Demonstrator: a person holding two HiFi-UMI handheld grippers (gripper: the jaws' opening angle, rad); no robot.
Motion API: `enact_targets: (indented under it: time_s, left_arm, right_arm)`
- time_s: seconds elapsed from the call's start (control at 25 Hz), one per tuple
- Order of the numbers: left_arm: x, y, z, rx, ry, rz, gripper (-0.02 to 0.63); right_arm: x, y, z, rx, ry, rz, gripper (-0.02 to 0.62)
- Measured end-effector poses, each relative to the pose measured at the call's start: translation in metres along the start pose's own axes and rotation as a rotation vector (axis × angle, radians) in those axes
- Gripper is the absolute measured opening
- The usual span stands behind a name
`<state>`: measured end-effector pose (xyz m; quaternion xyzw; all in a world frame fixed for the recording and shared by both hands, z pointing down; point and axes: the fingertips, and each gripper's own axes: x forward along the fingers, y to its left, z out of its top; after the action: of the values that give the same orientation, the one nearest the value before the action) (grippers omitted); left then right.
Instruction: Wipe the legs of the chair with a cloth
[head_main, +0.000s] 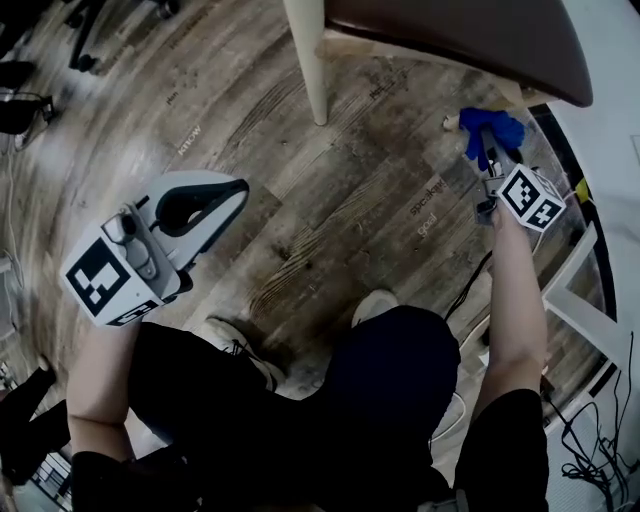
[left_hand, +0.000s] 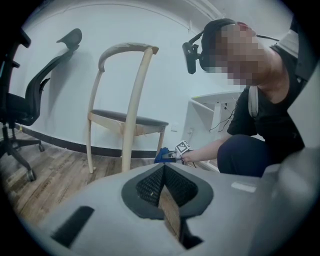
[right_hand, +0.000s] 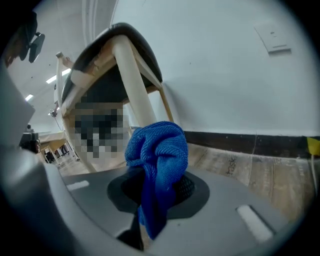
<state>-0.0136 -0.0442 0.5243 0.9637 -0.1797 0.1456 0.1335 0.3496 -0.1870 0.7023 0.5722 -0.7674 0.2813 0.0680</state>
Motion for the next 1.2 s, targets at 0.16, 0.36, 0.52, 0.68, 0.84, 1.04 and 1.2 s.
enact_targets:
  time_s: [0.16,0.36,0.52,0.68,0.84,1.04,1.2]
  left_arm:
    - [-0.001,0.003,-0.004,-0.013,0.011,0.003,0.002]
    - [-0.003,0.007,-0.009,-0.028,0.028,0.010,0.002]
    - [-0.009,0.010,-0.013,-0.037,0.043,0.030,0.002]
    - [-0.013,0.012,-0.017,-0.047,0.056,0.048,0.002]
    - [-0.010,0.011,-0.019,-0.048,0.059,0.046,0.002]
    - [-0.004,0.007,-0.019,-0.036,0.065,0.028,0.002]
    - [-0.005,0.002,-0.015,-0.015,0.062,0.016,0.002]
  right_arm:
    - [0.028,-0.014,-0.043,0.014,0.073,-0.034,0.077]
    - [0.056,-0.035,-0.097,0.040,0.195,-0.100,0.078]
    - [0.071,-0.047,-0.129,0.065,0.279,-0.149,0.078]
    - [0.078,-0.054,-0.145,0.125,0.315,-0.166,0.080]
    - [0.080,-0.054,-0.144,0.146,0.313,-0.142,0.083]
    - [0.072,-0.052,-0.142,0.136,0.317,-0.137,0.080]
    - [0.064,-0.046,-0.128,0.102,0.283,-0.130,0.078]
